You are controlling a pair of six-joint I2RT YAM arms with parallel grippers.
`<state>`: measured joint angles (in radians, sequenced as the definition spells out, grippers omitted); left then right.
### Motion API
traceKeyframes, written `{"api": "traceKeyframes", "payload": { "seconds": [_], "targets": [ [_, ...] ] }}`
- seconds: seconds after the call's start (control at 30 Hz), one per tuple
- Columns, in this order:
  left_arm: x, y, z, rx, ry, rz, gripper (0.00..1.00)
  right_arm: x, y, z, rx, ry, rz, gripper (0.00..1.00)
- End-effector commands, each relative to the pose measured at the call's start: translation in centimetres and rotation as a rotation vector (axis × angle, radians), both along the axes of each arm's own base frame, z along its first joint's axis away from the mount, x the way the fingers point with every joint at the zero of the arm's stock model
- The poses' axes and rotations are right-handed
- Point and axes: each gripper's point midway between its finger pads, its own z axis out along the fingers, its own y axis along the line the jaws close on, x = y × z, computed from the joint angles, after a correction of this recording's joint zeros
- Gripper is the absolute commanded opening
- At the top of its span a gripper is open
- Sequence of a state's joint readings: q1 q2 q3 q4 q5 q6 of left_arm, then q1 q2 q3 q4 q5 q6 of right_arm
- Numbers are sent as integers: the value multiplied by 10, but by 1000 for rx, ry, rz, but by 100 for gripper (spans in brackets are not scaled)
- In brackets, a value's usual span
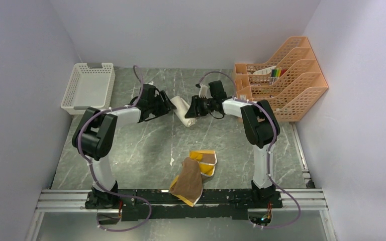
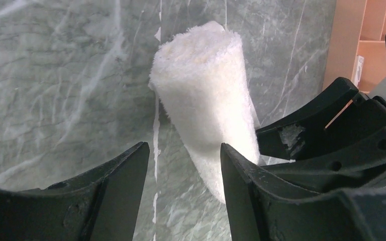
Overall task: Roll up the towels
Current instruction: Roll the towel at the center of the board.
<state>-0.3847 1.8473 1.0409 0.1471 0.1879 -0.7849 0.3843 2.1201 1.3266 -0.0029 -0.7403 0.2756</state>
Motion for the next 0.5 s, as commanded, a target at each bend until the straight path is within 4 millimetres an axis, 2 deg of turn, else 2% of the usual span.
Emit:
{"api": "traceKeyframes", "payload": {
  "seconds": [0.0,0.27,0.47],
  "targets": [
    [16,-22,15,-49,-73,-39,66,-4,-4,-19,-33,58,-12,44],
    [21,-36,13,-98,-95,-53,65,-5,-8,-26,-64,67,-19,45],
    [23,-40,0,-78,-74,-53,63,5,-14,-14,-146,-22,-45,50]
  ]
}}
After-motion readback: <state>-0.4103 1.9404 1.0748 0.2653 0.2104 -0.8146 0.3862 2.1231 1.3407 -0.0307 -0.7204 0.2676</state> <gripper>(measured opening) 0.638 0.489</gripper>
